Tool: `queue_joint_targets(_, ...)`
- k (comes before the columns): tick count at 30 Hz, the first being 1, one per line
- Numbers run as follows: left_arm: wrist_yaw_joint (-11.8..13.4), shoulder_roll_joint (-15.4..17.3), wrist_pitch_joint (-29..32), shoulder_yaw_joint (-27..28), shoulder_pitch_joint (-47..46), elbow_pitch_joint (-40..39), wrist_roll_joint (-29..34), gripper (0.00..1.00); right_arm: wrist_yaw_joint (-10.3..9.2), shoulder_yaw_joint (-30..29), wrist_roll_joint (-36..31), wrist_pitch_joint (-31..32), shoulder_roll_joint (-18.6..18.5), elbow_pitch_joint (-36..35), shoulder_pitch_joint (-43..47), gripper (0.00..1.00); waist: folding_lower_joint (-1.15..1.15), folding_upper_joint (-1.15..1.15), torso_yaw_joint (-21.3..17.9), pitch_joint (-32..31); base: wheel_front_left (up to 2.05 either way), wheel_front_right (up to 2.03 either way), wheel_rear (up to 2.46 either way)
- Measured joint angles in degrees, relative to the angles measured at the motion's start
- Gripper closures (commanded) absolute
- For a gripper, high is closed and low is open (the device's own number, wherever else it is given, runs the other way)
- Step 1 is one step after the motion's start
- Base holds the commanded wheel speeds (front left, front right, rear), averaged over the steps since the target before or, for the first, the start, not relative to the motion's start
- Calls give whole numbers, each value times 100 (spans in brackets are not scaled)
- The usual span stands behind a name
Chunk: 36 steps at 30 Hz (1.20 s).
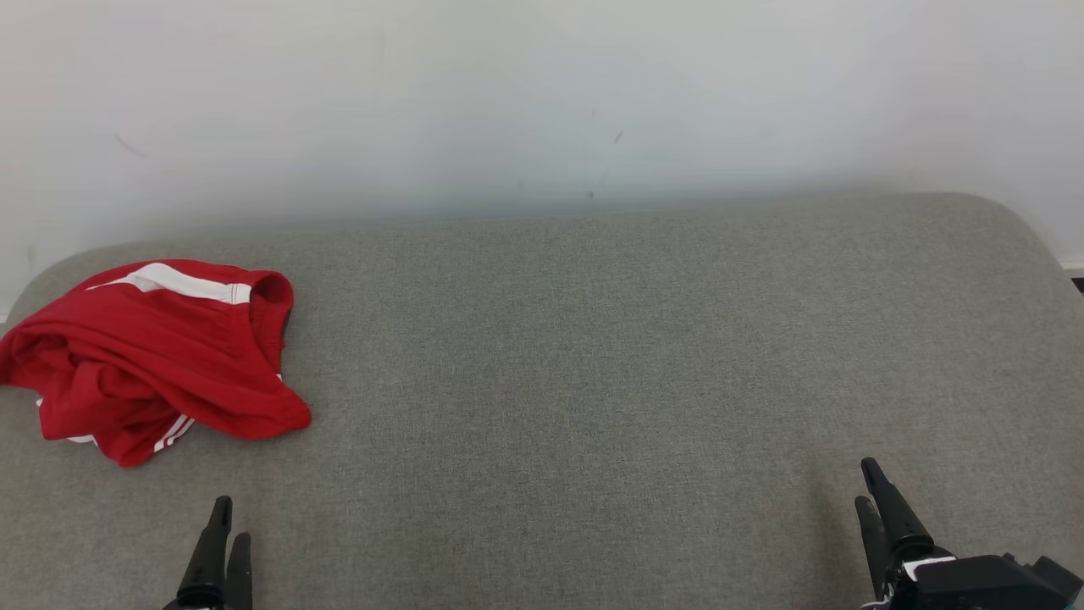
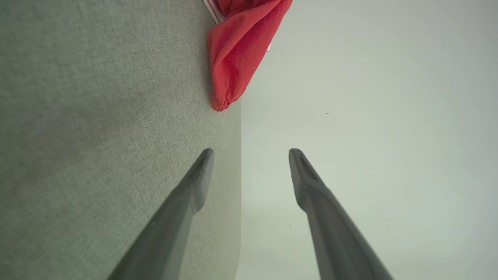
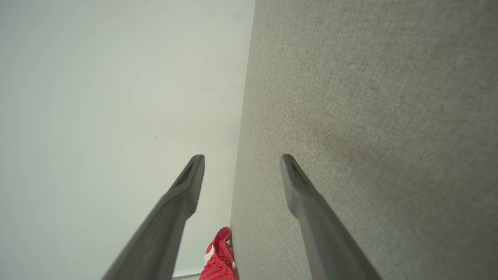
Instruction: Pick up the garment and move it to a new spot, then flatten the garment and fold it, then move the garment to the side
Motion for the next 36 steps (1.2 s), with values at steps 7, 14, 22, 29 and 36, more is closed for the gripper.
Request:
queue_joint_targets(7,158,57,-142,-129,-13,-54,410,0,-162,162,-573,-156,-116,-113,-3,0,0,0,-1,-3,0,0,0)
queue_joint_targets(14,305,169,-290,-327,-35,-133,1113,0,-301,397,-1261,-291,-271,-253,-12,0,0,0,0,-7,0,0,0)
queue_joint_targets(22,438,267,-455,-543,-62,-225,1876,0,-442,604,-2038,-470,-414,-381,-27,0,0,0,6,-13,0,0,0)
queue_joint_targets(29,509,283,-570,-542,-133,-225,2529,0,-520,725,-2613,-591,-516,-452,-69,0,0,0,15,-19,0,0,0)
queue_joint_targets(36,604,290,-706,-526,-133,-208,3340,0,-617,812,-3248,-689,-613,-498,-110,0,0,0,26,-29,0,0,0)
